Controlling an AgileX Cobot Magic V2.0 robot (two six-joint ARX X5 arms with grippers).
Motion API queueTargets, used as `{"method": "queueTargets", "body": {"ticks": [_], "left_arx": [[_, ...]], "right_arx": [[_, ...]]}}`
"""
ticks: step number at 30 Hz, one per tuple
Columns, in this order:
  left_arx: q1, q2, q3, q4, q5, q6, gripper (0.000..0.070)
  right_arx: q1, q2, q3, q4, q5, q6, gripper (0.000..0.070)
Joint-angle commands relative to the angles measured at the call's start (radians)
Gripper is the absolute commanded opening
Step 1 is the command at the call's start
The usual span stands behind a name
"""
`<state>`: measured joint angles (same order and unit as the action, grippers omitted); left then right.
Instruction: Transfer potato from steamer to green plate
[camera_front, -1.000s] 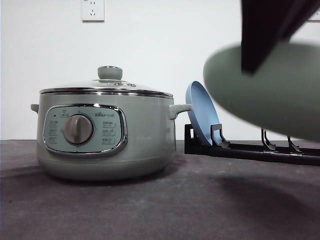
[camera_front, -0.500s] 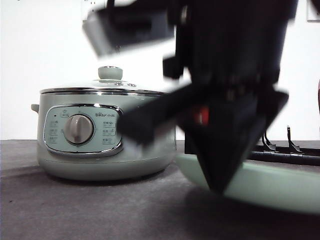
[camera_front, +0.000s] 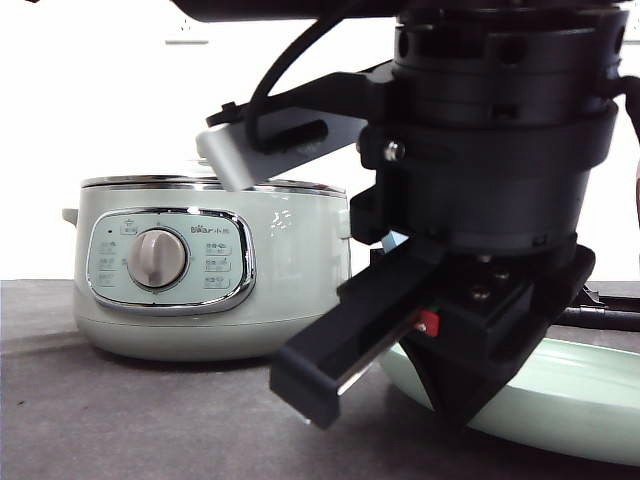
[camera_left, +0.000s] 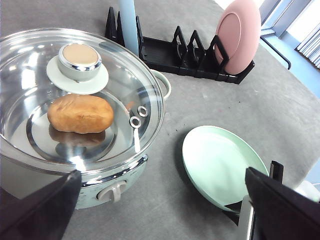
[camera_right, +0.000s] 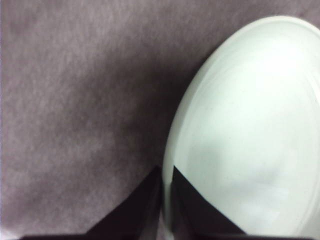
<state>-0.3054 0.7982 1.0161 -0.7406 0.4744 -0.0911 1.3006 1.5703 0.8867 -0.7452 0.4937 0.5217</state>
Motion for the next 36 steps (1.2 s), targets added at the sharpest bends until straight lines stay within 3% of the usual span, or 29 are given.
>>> {"method": "queueTargets", "body": {"ticks": [1, 4, 10, 15, 18, 22, 28, 33, 36], "left_arx": [[-0.005, 0.005, 0.022, 0.006, 0.006, 0.012, 0.0672], [-0.005, 0.005, 0.022, 0.006, 0.006, 0.012, 0.0672], [-0.005, 0.005, 0.022, 0.006, 0.006, 0.012, 0.0672], [-0.005, 0.005, 0.022, 0.006, 0.006, 0.012, 0.0672], [-0.005, 0.005, 0.022, 0.005, 0.006, 0.012, 0.0672], [-0.005, 0.005, 0.022, 0.003, 0.006, 0.012, 0.0672], [-0.005, 0.005, 0.022, 0.002, 0.006, 0.012, 0.0672], [-0.005, 0.005, 0.023, -0.001, 0.006, 0.012, 0.0672], [-0.005, 0.005, 0.023, 0.0, 0.006, 0.007, 0.0672]], "right_arx": [[0.013, 0.016, 0.011, 0.005, 0.008, 0.011, 0.0112], [0.01, 0.001, 0.025, -0.015, -0.007, 0.009, 0.03], [-0.014, -0.107, 0.085, -0.068, -0.133, -0.03, 0.0484], [-0.1, -0.265, 0.121, -0.071, -0.289, -0.121, 0.0492], [-0.198, -0.374, 0.13, -0.071, -0.391, -0.151, 0.0492], [-0.377, -0.518, 0.13, -0.071, -0.509, -0.193, 0.0492], [-0.659, -0.724, 0.13, -0.096, -0.611, -0.285, 0.0498], [-0.825, -0.865, 0.13, -0.206, -0.668, -0.36, 0.0614], [-0.868, -0.935, 0.13, -0.236, -0.747, -0.362, 0.063]]}}
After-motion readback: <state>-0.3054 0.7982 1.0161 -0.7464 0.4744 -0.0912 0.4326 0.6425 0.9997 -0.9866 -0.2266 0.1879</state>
